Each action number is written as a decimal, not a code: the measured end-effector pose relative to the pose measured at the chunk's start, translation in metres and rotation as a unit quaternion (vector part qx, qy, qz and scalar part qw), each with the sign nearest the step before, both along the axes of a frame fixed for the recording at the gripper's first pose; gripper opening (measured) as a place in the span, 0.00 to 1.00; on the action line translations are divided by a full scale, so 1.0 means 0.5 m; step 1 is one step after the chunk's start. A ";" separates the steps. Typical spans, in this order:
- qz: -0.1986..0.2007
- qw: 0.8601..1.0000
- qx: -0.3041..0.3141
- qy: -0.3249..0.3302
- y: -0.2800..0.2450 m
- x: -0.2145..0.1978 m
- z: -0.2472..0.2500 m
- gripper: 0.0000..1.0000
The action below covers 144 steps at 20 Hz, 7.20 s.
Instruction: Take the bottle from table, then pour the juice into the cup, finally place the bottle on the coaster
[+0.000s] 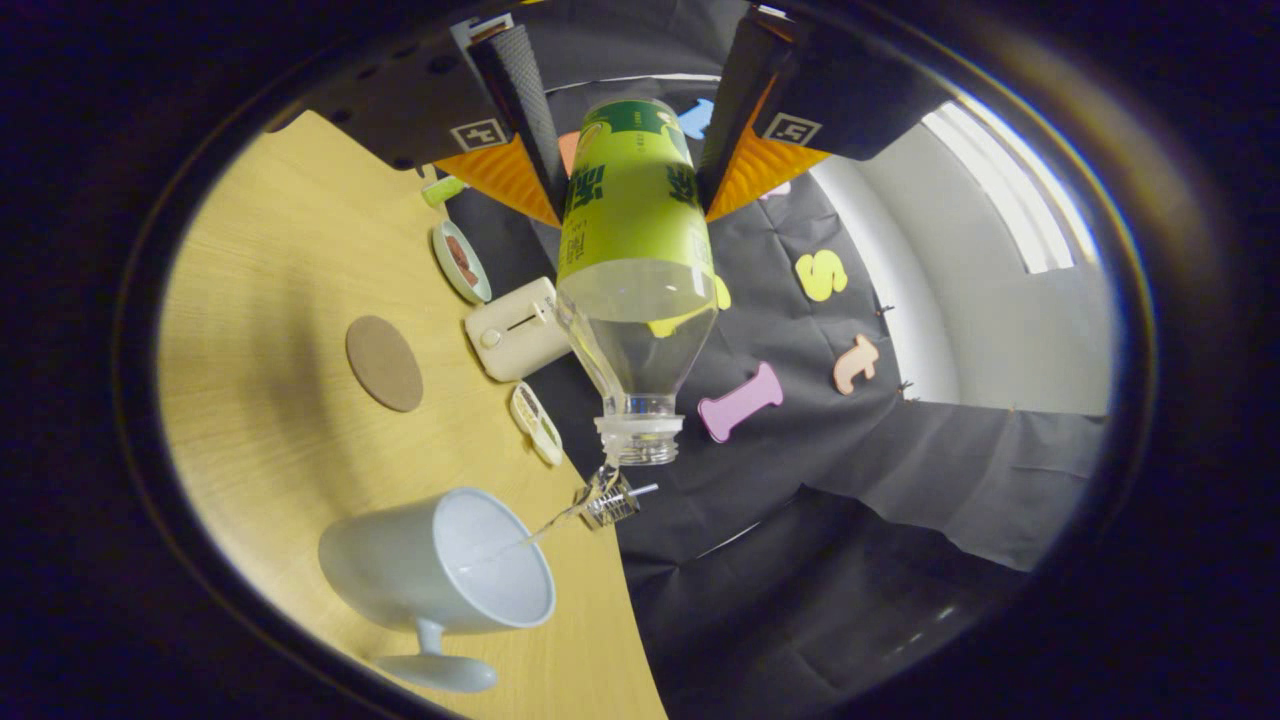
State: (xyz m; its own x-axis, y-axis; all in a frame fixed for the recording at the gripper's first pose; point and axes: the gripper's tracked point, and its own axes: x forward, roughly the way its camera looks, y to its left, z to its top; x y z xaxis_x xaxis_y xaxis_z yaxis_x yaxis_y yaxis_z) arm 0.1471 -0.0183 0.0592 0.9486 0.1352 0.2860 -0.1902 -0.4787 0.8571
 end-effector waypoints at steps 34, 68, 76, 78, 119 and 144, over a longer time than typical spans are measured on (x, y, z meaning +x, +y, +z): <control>-0.012 0.999 0.027 -0.016 -0.021 0.013 0.026 0.77; -0.085 0.639 -0.762 0.065 -0.013 -0.029 -0.075 0.79; -0.107 0.569 -0.813 0.067 -0.004 0.088 -0.070 0.79; -0.108 0.555 -0.822 0.068 -0.004 0.119 -0.082 0.79; -0.072 0.509 -0.854 0.086 0.021 0.183 -0.222 1.00; -0.145 0.501 -0.853 0.010 0.008 -0.228 -0.011 1.00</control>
State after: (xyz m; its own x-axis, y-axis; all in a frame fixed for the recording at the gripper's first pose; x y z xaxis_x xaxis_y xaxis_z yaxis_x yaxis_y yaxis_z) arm 0.0331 -0.0143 0.0535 0.9995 0.0218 -0.0219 -0.0224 0.9995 -0.0244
